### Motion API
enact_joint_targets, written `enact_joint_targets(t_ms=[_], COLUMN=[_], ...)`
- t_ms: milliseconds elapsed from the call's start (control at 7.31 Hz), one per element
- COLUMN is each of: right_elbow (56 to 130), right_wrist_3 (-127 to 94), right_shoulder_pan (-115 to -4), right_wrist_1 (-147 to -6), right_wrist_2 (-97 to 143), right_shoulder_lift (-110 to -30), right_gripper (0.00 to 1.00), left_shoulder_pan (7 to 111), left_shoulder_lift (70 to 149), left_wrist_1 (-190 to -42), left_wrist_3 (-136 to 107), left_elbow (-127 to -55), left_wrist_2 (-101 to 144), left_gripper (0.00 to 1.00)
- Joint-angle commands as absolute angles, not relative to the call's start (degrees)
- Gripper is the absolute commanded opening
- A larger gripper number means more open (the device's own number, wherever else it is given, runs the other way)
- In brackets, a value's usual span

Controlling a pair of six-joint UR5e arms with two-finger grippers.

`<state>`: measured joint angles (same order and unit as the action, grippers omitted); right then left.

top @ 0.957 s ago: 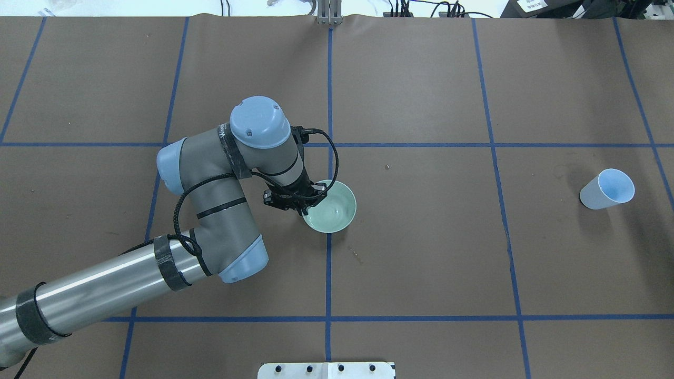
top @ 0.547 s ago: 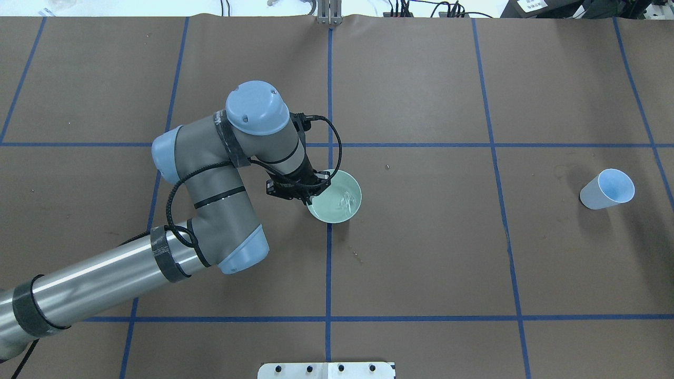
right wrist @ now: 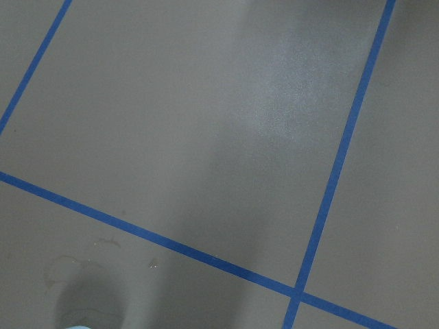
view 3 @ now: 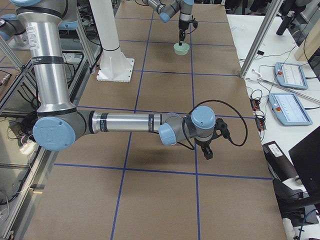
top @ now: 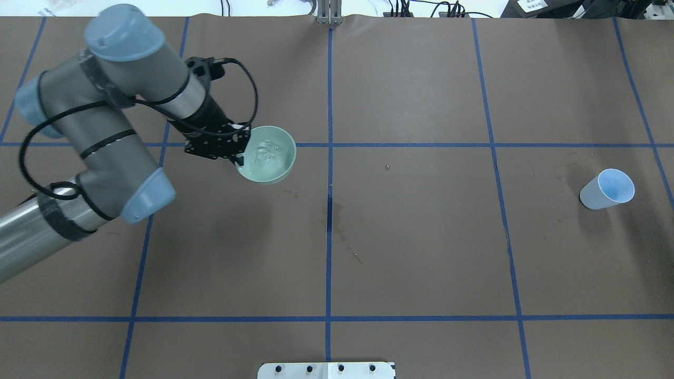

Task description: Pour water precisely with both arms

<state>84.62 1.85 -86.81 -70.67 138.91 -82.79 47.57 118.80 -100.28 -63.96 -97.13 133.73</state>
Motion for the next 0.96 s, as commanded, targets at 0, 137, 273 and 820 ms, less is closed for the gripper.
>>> enact_joint_targets(t_ms=[0, 137, 273, 820], right_elbow=[84.81, 86.38, 86.83, 87.98], right_wrist_3=[1.85, 1.58, 1.5, 1.41], right_shoulder_pan=[-86.75, -86.49, -86.48, -86.48], right_wrist_1=[-71.72, -72.15, -72.33, -72.42], right_wrist_2=[138.61, 138.17, 138.25, 138.16], right_shoulder_lift=[-82.09, -82.26, -82.35, -82.97], right_gripper=[0.99, 0.99, 0.99, 0.99], left_shoulder_pan=[55.51, 58.07, 59.57, 65.74], left_shoulder_lift=[102.81, 97.87, 93.73, 93.16], left_wrist_1=[-100.63, -100.55, -100.63, -101.51], left_wrist_3=[-43.08, -36.63, -30.82, -23.91], left_elbow=[-101.34, -101.16, -99.68, -88.34], left_wrist_2=[135.35, 135.35, 135.26, 139.39], left_gripper=[0.0, 0.0, 0.0, 0.0])
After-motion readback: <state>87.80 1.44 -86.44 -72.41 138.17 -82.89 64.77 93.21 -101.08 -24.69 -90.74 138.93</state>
